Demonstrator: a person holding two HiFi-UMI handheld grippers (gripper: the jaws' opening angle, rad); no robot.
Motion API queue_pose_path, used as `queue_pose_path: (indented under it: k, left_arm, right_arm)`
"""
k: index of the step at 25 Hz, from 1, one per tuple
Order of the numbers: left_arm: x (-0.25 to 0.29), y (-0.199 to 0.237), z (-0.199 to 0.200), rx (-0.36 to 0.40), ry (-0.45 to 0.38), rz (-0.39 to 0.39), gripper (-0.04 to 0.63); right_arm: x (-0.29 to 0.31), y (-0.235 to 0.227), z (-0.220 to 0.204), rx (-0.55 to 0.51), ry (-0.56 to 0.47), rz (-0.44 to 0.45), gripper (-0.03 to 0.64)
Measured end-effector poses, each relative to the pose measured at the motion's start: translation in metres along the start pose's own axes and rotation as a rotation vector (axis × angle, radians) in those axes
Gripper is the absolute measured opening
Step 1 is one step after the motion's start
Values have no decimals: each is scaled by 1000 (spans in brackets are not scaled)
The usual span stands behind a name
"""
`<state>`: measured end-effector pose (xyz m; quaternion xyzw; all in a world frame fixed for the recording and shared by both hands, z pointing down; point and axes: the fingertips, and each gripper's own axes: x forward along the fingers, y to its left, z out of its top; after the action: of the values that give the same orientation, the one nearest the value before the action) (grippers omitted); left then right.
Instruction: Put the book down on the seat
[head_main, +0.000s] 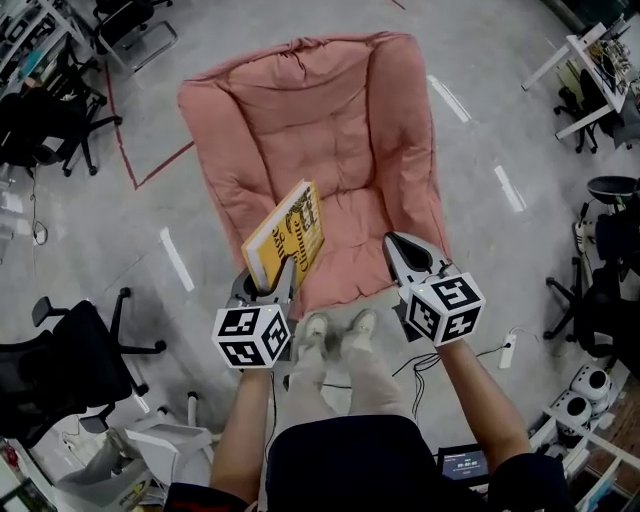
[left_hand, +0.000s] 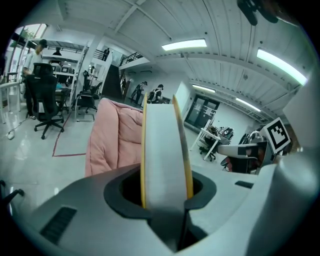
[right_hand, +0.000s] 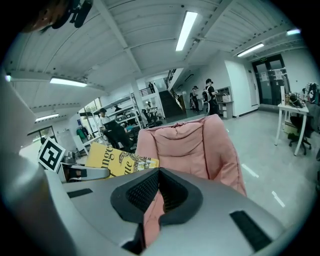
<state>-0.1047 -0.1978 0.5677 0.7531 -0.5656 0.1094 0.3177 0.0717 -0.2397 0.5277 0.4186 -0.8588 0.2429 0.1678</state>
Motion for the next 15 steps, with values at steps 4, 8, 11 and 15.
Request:
queue_pose_path:
  k: [4,8,11,15]
  left_arm:
    - [9,10,-14,2,22,18,146]
    - [19,20,-35,-4,58,35,146]
    - [28,30,-51,-6,88,50,146]
    - [38,39,-76,7,133,71,146]
  right_arm:
    - [12,0,-11,5,11,16,20]
    - [24,3,-30,2,40,35,20]
    - [32,7,-41,0,60,48,20]
    - [40,8,-60,5,95,61,20]
